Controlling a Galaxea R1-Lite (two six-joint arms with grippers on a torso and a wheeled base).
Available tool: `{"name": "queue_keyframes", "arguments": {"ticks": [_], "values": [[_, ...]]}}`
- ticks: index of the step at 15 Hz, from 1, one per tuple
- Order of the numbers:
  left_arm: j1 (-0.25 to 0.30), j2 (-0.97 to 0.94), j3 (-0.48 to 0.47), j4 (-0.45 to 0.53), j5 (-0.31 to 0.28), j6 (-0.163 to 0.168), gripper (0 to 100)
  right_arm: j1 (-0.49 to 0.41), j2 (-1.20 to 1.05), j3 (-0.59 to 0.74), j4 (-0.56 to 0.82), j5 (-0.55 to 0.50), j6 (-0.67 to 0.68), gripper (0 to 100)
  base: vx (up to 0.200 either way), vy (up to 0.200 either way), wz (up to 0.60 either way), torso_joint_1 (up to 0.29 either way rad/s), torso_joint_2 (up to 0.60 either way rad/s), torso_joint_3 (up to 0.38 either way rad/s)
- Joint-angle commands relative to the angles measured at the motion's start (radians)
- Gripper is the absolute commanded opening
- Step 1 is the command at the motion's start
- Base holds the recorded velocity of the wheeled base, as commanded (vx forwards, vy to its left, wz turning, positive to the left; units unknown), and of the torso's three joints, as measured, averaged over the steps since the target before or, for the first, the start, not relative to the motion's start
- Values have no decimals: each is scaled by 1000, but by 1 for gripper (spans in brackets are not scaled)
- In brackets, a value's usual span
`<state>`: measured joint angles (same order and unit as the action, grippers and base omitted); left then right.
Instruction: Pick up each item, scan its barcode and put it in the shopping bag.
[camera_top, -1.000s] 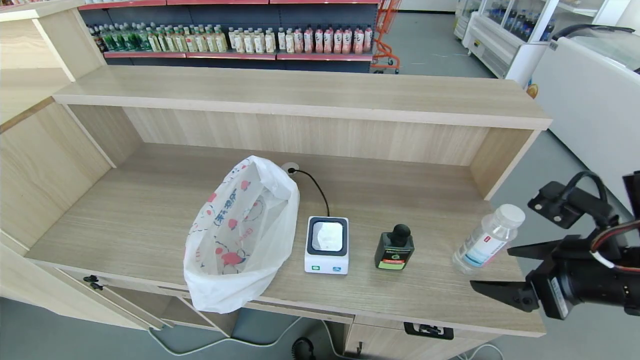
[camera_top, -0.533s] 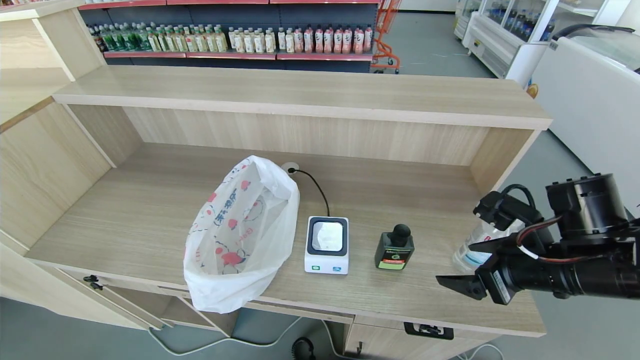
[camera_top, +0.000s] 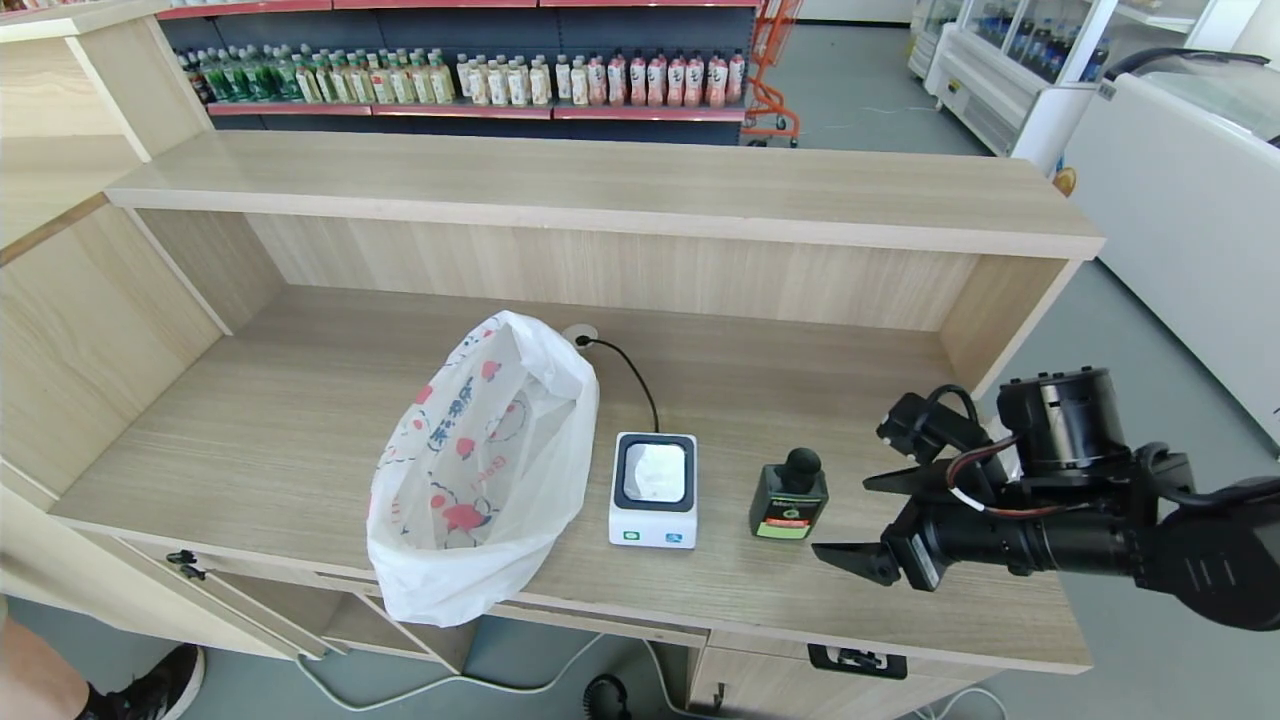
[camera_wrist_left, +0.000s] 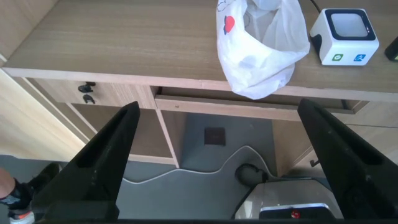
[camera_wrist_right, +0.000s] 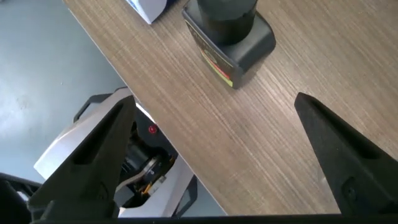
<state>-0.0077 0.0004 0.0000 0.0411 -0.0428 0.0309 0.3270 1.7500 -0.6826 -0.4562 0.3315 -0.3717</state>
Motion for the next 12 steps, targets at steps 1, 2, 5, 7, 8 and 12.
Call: {"name": "queue_keyframes", "arguments": {"ticks": [1,2,5,7,8,12], "values": [[0,0,0,0,0,0,100,7,94,-12,-45,20,-6,100,0,0,0,0,0,0],[0,0,0,0,0,0,100,10,120,-29,-59,24,-16,100,0,0,0,0,0,0],[0,0,0,0,0,0,100,10,177,-98,-62,43,-39,100,0,0,0,0,0,0],[0,0,0,0,0,0,100,10,203,-149,-62,52,-55,100,0,0,0,0,0,0],[0,0,0,0,0,0,100,10,227,-190,-61,77,-69,100,0,0,0,0,0,0],[0,0,0,0,0,0,100,10,276,-259,-55,113,-113,100,0,0,0,0,0,0]]}}
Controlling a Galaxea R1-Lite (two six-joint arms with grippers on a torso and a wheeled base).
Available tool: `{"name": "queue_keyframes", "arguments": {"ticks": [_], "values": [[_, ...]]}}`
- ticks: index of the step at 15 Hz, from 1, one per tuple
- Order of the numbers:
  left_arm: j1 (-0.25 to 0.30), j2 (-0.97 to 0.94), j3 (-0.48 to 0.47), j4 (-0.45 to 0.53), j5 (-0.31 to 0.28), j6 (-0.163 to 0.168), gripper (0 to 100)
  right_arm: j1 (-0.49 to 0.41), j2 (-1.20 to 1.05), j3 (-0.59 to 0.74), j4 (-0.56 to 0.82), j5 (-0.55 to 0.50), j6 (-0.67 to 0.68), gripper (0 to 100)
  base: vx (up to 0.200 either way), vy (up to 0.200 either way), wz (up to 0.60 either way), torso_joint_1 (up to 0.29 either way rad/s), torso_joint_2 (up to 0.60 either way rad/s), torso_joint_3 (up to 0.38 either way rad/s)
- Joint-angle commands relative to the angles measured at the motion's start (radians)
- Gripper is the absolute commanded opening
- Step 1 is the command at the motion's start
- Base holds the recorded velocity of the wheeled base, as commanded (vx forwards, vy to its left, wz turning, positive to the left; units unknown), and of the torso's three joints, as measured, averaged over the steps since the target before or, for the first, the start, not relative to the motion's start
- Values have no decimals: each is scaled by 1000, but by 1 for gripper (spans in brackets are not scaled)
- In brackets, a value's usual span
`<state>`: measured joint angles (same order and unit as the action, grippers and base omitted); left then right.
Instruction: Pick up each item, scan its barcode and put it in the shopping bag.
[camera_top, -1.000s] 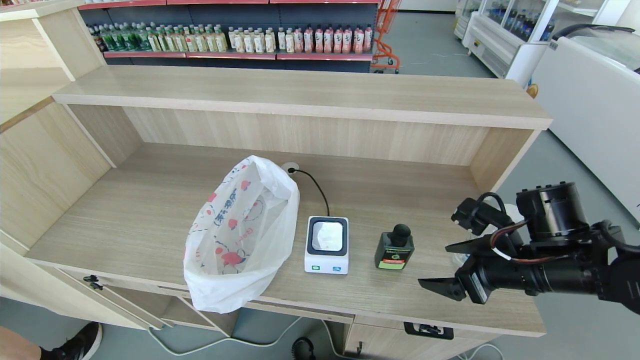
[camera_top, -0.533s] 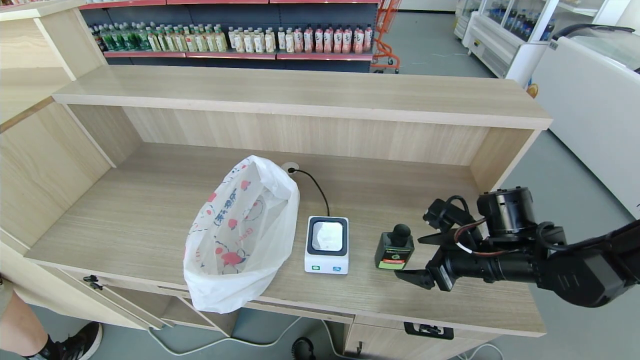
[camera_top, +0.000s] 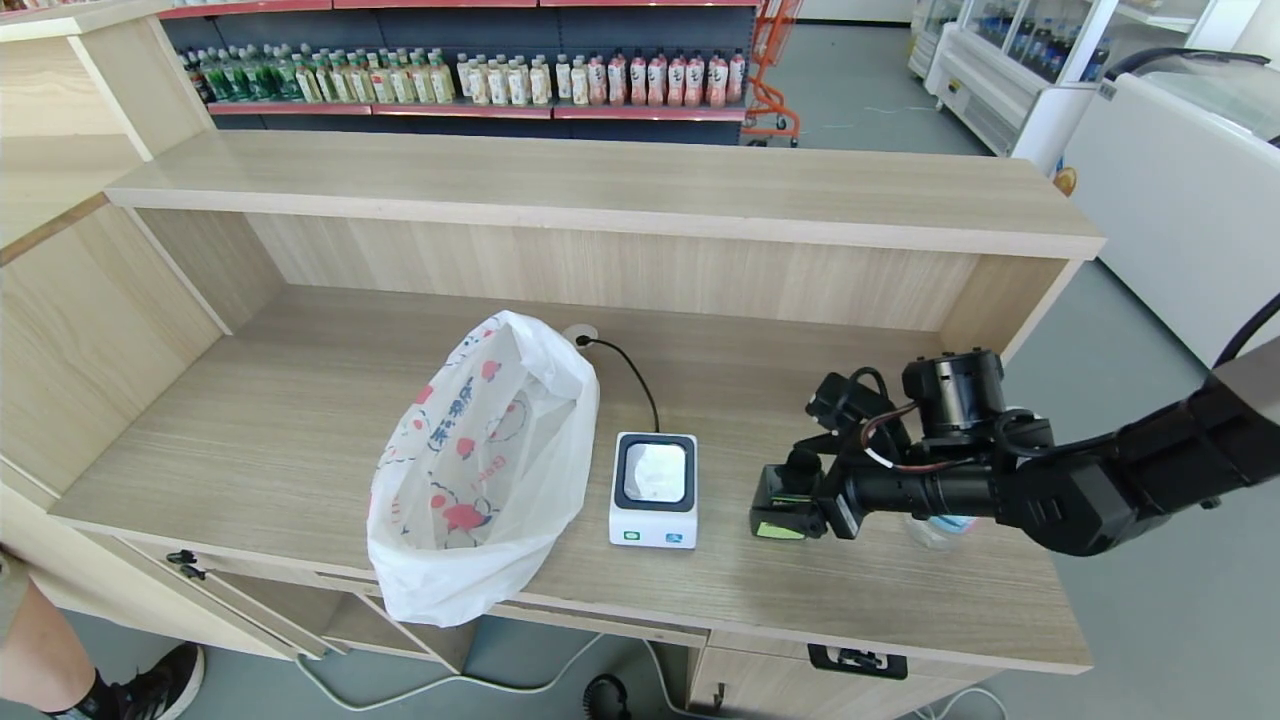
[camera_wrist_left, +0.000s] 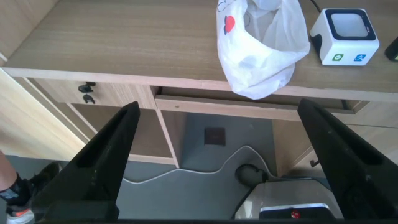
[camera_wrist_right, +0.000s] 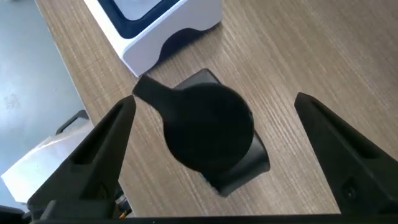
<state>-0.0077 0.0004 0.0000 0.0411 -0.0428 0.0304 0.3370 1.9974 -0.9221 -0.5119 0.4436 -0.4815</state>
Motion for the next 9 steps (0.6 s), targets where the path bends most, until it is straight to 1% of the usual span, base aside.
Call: {"name": "queue_keyframes", "arguments": {"ticks": [1,6,8,9], "values": [[0,0,0,0,0,0,100,-1,46,-27,1,1,-29,100,0,0,0,0,0,0],[0,0,0,0,0,0,100,0,78,-40,-4,3,-49,100,0,0,0,0,0,0],[0,0,0,0,0,0,100,2,98,-73,0,6,-46,100,0,0,0,0,0,0],[0,0,0,0,0,0,100,7,106,-84,1,17,-46,0,0,0,0,0,0,0]]}}
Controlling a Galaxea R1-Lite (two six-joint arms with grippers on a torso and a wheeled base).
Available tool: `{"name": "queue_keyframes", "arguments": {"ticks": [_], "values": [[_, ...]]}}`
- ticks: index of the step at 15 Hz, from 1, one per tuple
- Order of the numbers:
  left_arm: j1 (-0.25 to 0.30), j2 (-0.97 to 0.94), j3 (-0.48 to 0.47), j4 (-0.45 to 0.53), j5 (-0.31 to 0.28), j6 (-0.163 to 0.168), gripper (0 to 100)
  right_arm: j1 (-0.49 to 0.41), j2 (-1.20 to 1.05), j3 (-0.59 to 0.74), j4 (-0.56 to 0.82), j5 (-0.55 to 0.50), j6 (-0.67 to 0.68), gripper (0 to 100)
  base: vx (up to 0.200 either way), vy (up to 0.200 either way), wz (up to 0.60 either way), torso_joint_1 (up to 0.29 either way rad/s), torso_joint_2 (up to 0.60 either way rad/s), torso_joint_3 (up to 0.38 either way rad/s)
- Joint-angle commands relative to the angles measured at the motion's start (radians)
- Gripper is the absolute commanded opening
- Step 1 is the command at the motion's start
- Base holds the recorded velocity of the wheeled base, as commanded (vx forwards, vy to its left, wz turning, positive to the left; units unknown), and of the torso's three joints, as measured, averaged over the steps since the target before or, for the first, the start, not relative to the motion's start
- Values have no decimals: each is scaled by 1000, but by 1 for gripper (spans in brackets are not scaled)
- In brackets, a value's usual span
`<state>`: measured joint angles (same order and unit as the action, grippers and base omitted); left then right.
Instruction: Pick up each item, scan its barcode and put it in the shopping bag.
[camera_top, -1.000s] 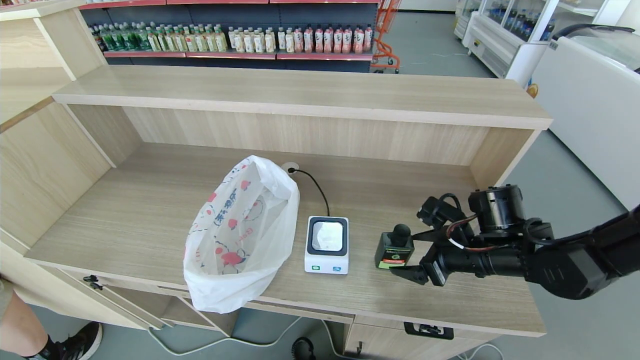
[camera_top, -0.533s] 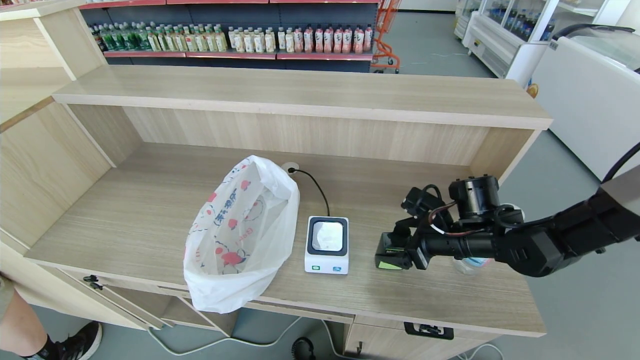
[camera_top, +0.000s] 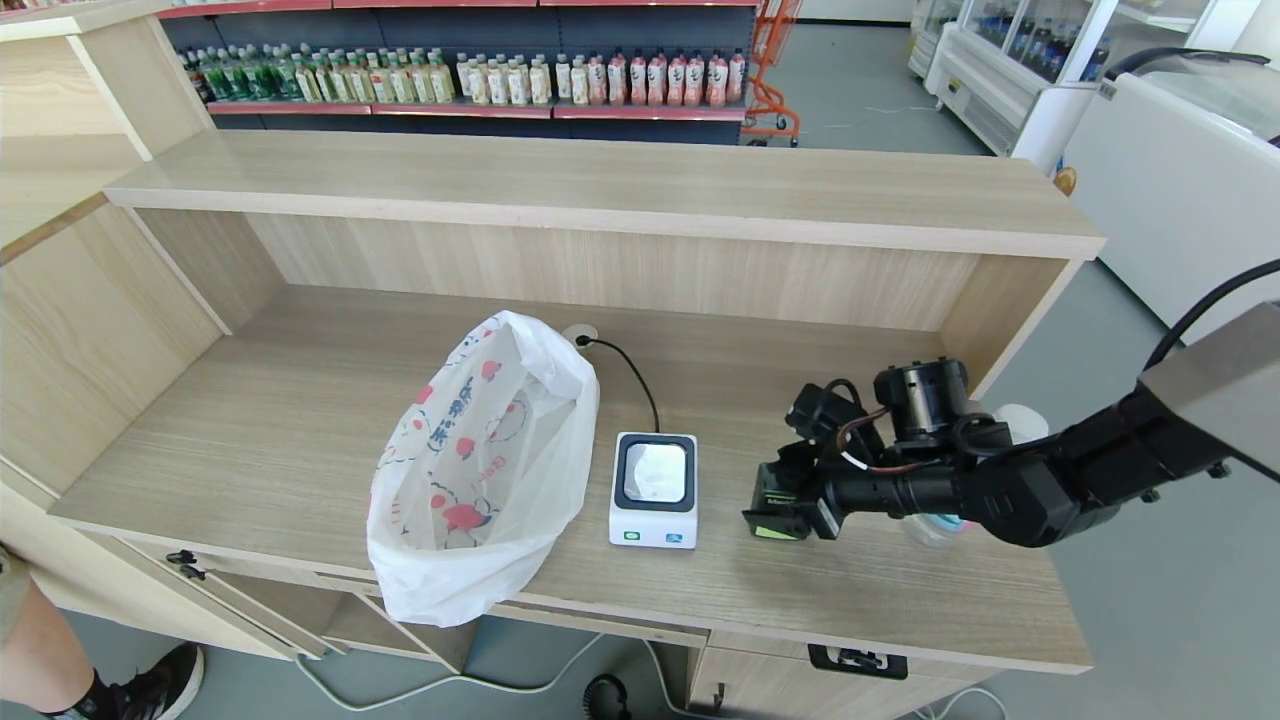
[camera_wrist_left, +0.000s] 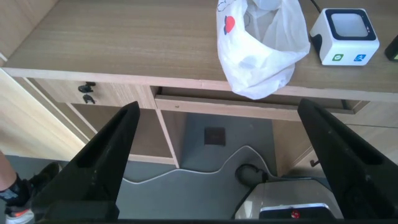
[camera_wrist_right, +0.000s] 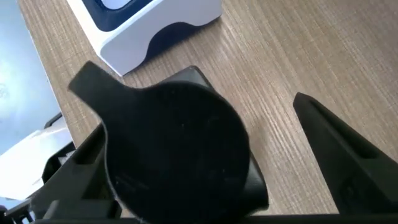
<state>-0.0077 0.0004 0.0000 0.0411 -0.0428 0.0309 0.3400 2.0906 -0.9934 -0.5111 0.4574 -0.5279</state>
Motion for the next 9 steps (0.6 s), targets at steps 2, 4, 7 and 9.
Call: {"name": "queue_keyframes", "arguments": {"ticks": [2,4,7,9], "values": [[0,0,0,0,0,0,100,5,25,-13,-1,9,-3,0,0,0,0,0,0,0],[0,0,0,0,0,0,100,5,32,-8,-1,7,-6,0,0,0,0,0,0,0],[0,0,0,0,0,0,100,8,20,21,-6,6,-7,0,0,0,0,0,0,0],[0,0,0,0,0,0,100,7,-29,47,-4,4,9,0,0,0,0,0,0,0]]}}
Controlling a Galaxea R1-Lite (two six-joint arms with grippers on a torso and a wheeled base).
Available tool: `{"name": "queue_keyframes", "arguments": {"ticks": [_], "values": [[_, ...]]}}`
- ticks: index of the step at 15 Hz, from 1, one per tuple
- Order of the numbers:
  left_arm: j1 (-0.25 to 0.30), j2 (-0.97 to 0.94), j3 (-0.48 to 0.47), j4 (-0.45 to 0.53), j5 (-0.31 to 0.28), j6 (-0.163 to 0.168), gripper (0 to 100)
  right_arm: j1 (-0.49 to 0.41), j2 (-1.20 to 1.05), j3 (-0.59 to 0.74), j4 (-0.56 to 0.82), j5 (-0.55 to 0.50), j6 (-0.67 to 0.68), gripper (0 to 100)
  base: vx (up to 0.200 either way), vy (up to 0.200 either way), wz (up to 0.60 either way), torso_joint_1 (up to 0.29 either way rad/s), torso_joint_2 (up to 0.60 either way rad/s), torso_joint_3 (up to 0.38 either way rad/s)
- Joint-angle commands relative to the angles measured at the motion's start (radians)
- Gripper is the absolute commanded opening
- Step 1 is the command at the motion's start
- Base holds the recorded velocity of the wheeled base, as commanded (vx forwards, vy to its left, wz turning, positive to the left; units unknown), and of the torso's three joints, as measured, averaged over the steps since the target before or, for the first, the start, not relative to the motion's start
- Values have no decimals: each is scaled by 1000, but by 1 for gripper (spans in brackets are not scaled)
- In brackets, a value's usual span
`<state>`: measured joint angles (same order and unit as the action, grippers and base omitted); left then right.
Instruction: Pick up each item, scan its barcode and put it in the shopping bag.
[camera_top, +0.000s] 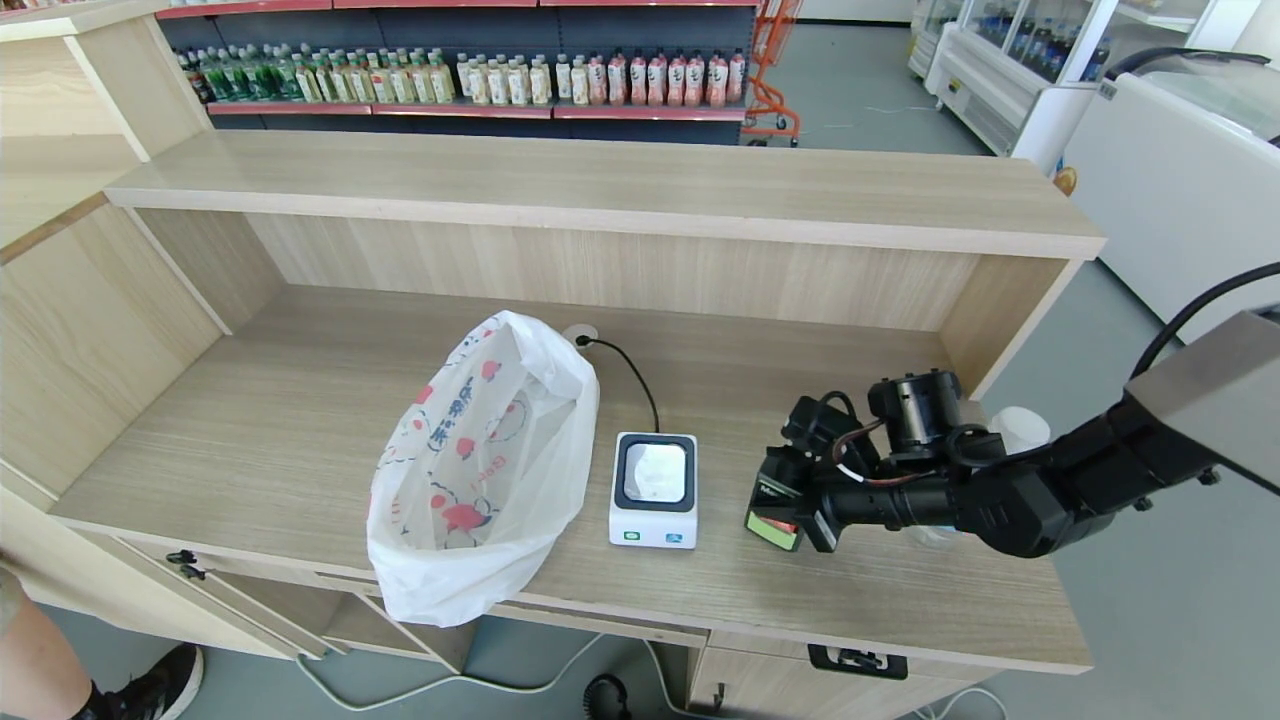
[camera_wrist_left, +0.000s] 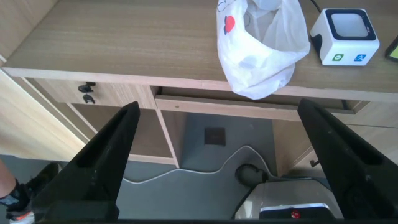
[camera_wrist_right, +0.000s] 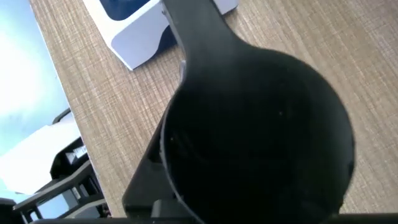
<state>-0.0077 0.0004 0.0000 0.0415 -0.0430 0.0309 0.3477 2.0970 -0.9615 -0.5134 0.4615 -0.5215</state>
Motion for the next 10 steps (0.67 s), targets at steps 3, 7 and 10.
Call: {"name": "queue_keyframes", "arguments": {"ticks": [3,7,10], "values": [[0,0,0,0,0,0,100,-29,-215,63,-4,0,192,0,0,0,0,0,0,0],[0,0,0,0,0,0,100,-22,-488,118,-14,3,258,0,0,0,0,0,0,0],[0,0,0,0,0,0,100,-4,-698,188,-7,-1,18,0,0,0,0,0,0,0]]}}
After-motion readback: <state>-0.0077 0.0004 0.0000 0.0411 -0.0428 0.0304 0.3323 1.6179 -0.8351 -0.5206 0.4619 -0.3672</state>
